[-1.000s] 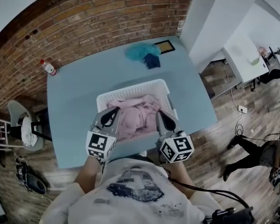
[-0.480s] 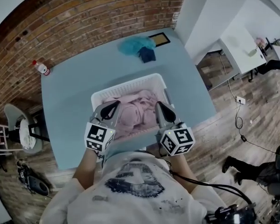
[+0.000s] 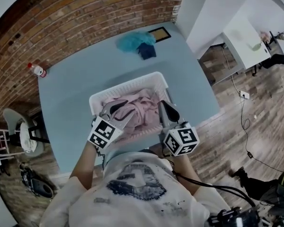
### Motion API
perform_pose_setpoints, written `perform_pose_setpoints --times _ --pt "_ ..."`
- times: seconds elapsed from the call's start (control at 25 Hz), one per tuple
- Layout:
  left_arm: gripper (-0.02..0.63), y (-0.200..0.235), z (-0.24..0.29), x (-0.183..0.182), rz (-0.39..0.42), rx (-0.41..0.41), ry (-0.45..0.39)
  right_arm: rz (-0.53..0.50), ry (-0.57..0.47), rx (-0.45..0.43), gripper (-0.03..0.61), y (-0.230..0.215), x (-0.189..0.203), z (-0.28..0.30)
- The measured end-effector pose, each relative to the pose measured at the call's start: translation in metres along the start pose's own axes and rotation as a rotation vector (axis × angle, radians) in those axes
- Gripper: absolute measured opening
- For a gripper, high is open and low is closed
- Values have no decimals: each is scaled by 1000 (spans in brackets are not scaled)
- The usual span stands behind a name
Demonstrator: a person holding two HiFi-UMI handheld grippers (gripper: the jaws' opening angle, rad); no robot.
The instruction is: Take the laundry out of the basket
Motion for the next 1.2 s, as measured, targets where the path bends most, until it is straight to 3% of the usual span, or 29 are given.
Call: perform_pose_setpoints --times 0.24,0.6,0.92,1.2 --pt "285 -11 21 13 -23 141 69 13 10 22 -3 -6 3 2" --pt "414 -13 40 39 -79 211 159 22 11 33 -3 -9 6 3" --pt "443 -6 53 66 -191 188 299 28 6 42 -2 -12 5 2" --pt "443 -3 65 81 -203 182 378 33 8 49 -3 -16 6 0"
Point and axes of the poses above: the fingertips, and each gripper's own axes: z forward along the fingers, y to its left, x out of its underside, the point moved 6 cm from there along -z, backward along the fingers, and after that the axes turned 9 degrees about -y, right-handed, at the moved point
